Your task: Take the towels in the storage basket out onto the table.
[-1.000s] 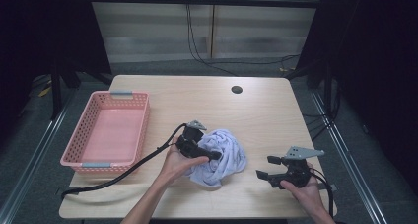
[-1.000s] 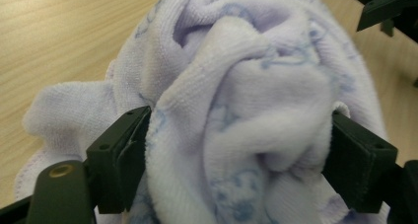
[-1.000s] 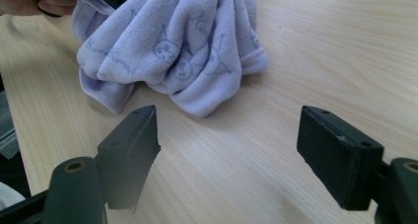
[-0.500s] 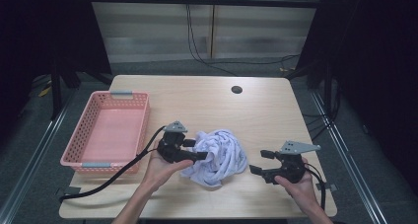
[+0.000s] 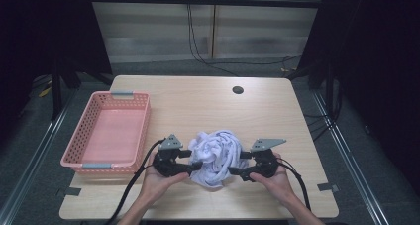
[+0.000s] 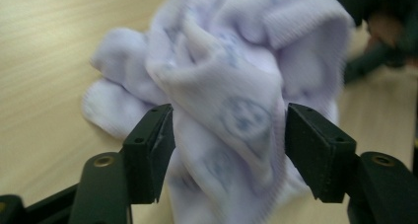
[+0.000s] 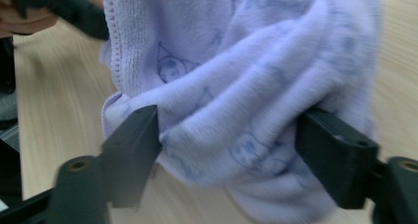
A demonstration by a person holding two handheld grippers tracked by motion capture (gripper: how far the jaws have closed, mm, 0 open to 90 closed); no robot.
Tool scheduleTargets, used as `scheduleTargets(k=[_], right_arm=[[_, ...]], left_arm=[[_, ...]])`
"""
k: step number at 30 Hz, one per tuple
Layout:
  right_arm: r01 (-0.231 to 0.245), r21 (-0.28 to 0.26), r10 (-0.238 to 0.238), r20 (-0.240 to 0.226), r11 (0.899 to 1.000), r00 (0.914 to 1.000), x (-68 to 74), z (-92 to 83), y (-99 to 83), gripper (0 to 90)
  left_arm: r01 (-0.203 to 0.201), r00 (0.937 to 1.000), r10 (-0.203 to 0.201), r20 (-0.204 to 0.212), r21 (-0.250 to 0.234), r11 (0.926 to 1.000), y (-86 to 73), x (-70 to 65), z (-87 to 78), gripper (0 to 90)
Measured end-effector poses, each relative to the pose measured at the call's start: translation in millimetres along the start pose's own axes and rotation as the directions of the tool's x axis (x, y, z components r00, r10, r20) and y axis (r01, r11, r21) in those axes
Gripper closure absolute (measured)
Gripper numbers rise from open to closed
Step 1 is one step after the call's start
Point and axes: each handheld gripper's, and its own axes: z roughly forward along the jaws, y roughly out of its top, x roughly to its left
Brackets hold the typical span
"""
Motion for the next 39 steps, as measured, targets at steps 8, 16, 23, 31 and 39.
scheduleTargets(k=[8, 16, 23, 31, 39], right_arm=[[0.027, 0.048, -0.028, 0.022, 0.998, 0.9994, -1.5, 22.9, -0.1, 56.9], [-0.065, -0.108, 0.068, 0.02, 0.992, 0.9975, -27.7, -19.1, 11.1, 77.8], [-0.073, -0.247, 0.104, 0.114, 0.966, 0.988, -56.9, -68.8, 30.6, 79.4], [-0.033, -0.351, 0.113, 0.209, 0.936, 0.9715, -75.5, -98.2, 74.6, 82.0], [-0.093, -0.266, 0.156, 0.229, 0.96, 0.9609, -88.7, -78.8, 53.3, 45.2]], left_arm=[[0.003, 0.9976, -0.006, 0.068, 0.046, 0.9989, -2.1, 2.9, 17.9, 73.2], [0.06, 0.9945, -0.052, 0.091, -0.081, 0.9949, 4.6, 9.8, -14.5, 76.1], [0.033, 0.9945, -0.017, 0.103, -0.157, 0.987, 18.2, 0.8, -45.2, 77.0], [-0.033, 0.9948, 0.053, 0.087, -0.223, 0.9742, 34.9, -16.9, -69.8, 76.8], [0.079, 0.9922, -0.062, 0.108, -0.158, 0.9842, 9.9, 10.2, -54.2, 56.6]])
